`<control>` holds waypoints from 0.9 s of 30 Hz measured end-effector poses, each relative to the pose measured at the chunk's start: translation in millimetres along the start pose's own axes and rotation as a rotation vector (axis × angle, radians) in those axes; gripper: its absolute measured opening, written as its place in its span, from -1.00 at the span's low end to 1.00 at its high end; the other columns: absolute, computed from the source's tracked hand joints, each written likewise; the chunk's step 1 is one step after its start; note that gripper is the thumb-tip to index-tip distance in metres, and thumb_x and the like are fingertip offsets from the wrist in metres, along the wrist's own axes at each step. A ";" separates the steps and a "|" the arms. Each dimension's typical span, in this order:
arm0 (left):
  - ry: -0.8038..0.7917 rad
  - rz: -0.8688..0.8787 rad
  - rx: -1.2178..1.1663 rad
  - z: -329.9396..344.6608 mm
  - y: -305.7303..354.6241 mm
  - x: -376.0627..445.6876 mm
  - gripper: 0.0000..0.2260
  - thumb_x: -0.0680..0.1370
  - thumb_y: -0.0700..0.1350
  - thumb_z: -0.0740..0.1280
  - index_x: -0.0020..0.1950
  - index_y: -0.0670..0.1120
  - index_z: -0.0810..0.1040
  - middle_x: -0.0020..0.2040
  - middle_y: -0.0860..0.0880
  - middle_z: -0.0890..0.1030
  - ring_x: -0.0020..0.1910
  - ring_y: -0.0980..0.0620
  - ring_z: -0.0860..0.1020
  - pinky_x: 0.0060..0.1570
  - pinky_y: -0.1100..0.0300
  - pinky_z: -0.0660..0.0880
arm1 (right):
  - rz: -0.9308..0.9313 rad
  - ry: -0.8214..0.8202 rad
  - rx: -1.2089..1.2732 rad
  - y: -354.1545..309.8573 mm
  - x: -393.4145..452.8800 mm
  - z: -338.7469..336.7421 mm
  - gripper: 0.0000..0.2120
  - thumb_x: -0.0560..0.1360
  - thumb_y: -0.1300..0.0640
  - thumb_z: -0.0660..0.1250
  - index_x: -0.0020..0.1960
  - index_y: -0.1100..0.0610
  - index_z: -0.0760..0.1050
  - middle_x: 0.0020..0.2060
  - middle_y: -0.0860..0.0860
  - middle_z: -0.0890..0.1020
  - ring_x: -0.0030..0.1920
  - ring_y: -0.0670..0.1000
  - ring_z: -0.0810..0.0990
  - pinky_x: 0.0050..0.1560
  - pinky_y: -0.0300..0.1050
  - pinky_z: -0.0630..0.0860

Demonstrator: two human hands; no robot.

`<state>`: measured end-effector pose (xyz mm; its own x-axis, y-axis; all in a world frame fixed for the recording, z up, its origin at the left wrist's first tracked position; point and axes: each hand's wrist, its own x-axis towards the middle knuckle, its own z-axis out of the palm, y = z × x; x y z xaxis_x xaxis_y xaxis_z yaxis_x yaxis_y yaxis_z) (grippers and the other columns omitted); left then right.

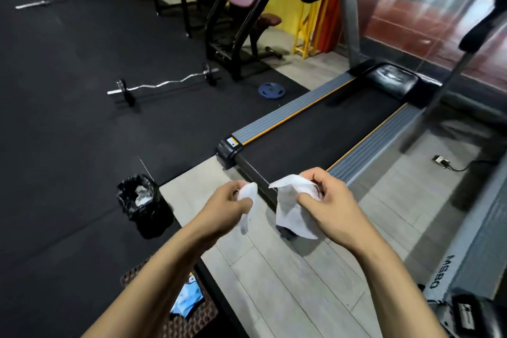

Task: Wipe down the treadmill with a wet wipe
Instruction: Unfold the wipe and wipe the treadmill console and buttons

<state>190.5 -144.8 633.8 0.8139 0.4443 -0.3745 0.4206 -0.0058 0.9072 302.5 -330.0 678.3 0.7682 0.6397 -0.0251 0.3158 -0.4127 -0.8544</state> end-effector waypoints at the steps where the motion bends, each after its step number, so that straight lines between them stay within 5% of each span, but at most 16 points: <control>1: 0.023 0.039 0.098 1.3 3.0 0.8 -0.68 0.35 -0.13 0.32 0.09 0.05 0.58 -0.07 -0.08 0.66 -0.21 0.04 0.58 -0.17 0.07 0.55 | -0.013 0.007 -0.013 -0.1 -3.2 -9.0 -0.88 0.48 0.21 0.34 -0.09 -0.02 0.53 -0.18 -0.12 0.62 -0.14 -0.07 0.58 -0.14 -0.11 0.50; 3: 0.046 0.142 0.239 5.8 11.5 1.4 -0.76 0.54 -0.18 0.29 0.12 0.12 0.54 -0.16 0.04 0.62 -0.33 0.15 0.52 -0.31 0.27 0.46 | -0.040 0.011 -0.023 -0.4 -9.4 -24.4 -0.92 0.49 0.17 0.38 -0.09 0.00 0.55 -0.18 -0.11 0.64 -0.12 -0.06 0.60 -0.10 -0.08 0.53; 7: 0.101 0.179 0.394 22.8 27.9 6.6 -0.91 0.57 -0.03 0.32 -0.11 0.06 0.59 -0.26 0.10 0.64 -0.31 0.08 0.54 -0.34 0.22 0.45 | -0.049 0.020 0.005 2.6 -19.5 -43.9 -0.95 0.49 0.07 0.44 -0.10 0.01 0.58 -0.18 -0.11 0.65 -0.12 -0.06 0.61 -0.09 -0.08 0.54; 11: 0.205 0.208 0.667 44.8 43.8 5.4 -0.59 0.56 0.19 0.31 -0.30 -0.09 0.45 -0.45 0.04 0.48 -0.31 -0.01 0.50 -0.36 0.14 0.31 | -0.067 -0.017 0.031 6.9 -27.3 -58.4 -0.89 0.54 0.14 0.35 -0.12 -0.01 0.62 -0.18 -0.11 0.67 -0.12 -0.09 0.62 -0.08 -0.09 0.55; 16: 0.155 0.286 0.914 67.9 58.3 11.8 -0.65 0.56 -0.01 0.27 -0.36 -0.17 0.38 -0.40 -0.12 0.44 -0.29 -0.16 0.40 -0.37 0.09 0.30 | -0.099 -0.127 0.050 19.9 -27.8 -77.9 -0.84 0.55 0.14 0.38 -0.11 -0.07 0.68 -0.11 -0.08 0.63 -0.05 -0.06 0.61 0.03 -0.07 0.53; 19: 0.031 0.226 0.638 79.0 71.1 13.4 -0.80 0.48 -0.15 0.31 -0.32 -0.17 0.43 -0.43 -0.07 0.41 -0.38 -0.05 0.31 -0.47 0.26 0.32 | -0.144 -0.222 0.166 21.4 -26.8 -91.9 -0.83 0.56 0.22 0.37 -0.05 0.02 0.70 -0.11 -0.03 0.72 -0.03 0.02 0.68 0.03 -0.05 0.57; 22: -0.087 0.175 0.338 91.1 81.7 16.4 -0.85 0.51 -0.13 0.41 -0.23 -0.14 0.58 -0.39 -0.01 0.55 -0.41 0.05 0.50 -0.38 0.23 0.47 | -0.157 -0.311 0.251 20.9 -23.3 -105.5 -0.83 0.54 0.27 0.38 -0.03 0.08 0.71 -0.13 -0.01 0.73 -0.08 -0.03 0.68 -0.04 -0.13 0.57; 27: -0.088 0.129 0.258 112.3 96.6 21.0 -0.61 0.59 0.05 0.37 -0.41 -0.04 0.46 -0.48 0.05 0.45 -0.48 0.09 0.40 -0.33 0.20 0.32 | -0.166 -0.304 0.198 23.7 -15.4 -109.9 -0.93 0.45 0.22 0.48 -0.17 0.12 0.60 -0.43 -0.04 0.52 -0.39 -0.12 0.42 -0.31 -0.23 0.35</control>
<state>293.3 -236.7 692.1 0.8943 0.3453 -0.2846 0.3899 -0.2893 0.8742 359.4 -420.8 715.4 0.5062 0.8624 -0.0055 0.2859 -0.1738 -0.9424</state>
